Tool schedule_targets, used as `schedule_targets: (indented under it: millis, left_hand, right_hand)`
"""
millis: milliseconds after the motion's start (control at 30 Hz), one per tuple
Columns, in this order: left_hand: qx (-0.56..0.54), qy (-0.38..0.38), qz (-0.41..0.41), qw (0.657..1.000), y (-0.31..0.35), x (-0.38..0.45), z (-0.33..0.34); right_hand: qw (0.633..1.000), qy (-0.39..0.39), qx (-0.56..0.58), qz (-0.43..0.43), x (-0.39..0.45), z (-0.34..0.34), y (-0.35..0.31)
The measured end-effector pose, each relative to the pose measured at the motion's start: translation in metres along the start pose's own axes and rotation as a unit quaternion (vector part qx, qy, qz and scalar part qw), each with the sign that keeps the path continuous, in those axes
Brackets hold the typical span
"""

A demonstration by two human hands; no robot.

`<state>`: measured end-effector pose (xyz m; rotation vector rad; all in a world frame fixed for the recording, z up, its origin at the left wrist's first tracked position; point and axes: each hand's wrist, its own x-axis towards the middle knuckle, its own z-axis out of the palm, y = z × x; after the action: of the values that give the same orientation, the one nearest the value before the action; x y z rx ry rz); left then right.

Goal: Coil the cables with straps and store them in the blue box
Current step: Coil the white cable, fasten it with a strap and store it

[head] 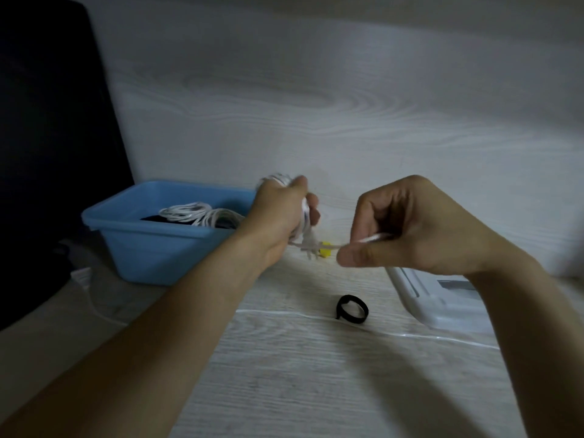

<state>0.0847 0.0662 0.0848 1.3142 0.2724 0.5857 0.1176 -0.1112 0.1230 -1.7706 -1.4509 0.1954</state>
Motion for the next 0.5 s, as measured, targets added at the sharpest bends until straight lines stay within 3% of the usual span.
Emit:
schedule_targets:
  millis: [133,233,333,500]
  left_hand:
    - [0.163,-0.134,0.001,0.978,-0.001,-0.009,-0.005]
    - [0.172,-0.241,-0.036,0.955,0.005,-0.015,-0.006]
    - [0.154,-0.340,-0.084,0.924,0.010,-0.020,-0.006]
    - [0.112,-0.350,-0.100,0.925,0.013,-0.018,-0.011]
  right_hand:
    - [0.995,0.096,-0.013,-0.010,-0.001,-0.009,0.006]
    - [0.980,0.195,-0.047,0.014,0.001,-0.014,0.020]
    - [0.972,0.228,-0.053,0.013,0.004,-0.011,0.030]
    - [0.975,0.205,-0.074,0.035,0.007,-0.006,0.042]
